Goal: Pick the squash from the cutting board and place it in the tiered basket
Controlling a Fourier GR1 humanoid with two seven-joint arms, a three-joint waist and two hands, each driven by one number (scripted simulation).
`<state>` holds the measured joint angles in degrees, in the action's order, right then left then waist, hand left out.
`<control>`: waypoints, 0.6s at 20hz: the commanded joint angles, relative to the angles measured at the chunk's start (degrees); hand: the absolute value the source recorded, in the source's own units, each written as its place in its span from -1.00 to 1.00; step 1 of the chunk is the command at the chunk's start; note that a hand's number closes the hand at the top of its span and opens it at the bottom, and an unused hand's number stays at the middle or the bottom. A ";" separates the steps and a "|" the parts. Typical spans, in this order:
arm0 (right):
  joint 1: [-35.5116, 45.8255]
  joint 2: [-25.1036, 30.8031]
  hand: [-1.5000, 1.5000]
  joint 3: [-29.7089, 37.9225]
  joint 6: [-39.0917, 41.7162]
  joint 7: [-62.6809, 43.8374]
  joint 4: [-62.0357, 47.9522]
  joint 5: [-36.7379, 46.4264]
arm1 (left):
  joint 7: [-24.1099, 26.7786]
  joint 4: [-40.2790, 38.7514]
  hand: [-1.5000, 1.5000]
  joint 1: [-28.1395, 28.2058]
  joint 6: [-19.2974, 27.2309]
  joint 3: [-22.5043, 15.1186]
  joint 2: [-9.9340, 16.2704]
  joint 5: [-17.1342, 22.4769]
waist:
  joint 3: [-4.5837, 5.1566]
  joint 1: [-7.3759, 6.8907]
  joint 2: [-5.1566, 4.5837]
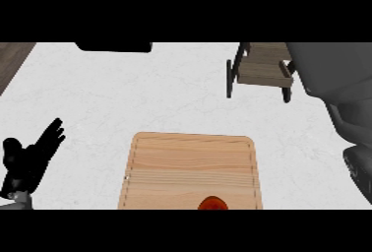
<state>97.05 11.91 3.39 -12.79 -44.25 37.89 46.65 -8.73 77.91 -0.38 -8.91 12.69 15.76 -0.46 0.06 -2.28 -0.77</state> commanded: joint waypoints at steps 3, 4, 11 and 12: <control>3.88 3.78 1.00 4.19 -1.88 7.13 -9.83 -1.45 | -0.24 0.75 0.00 0.32 0.10 -0.70 -0.83 -0.33 | 0.04 -0.49 -0.10; 2.82 4.22 1.00 4.54 -3.30 10.15 -11.07 -1.60 | -1.91 1.91 0.00 -0.71 0.53 -1.42 -1.52 -0.32 | 0.03 -0.81 -0.31; 4.92 12.73 1.00 -12.77 14.02 19.47 -17.58 14.41 | 0.20 0.56 0.00 0.18 1.07 -0.98 -1.52 -1.00 | 0.12 -0.59 -0.45; 3.73 13.29 1.00 -13.15 14.44 23.22 -18.11 14.42 | -0.79 0.54 0.00 -0.85 -0.72 0.49 0.73 0.45 | 0.08 -0.49 -0.45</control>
<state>100.50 22.01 -6.65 -1.92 -28.51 22.90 58.12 -8.46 78.71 -0.26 -8.55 12.26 15.15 -0.96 0.16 -2.58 -1.06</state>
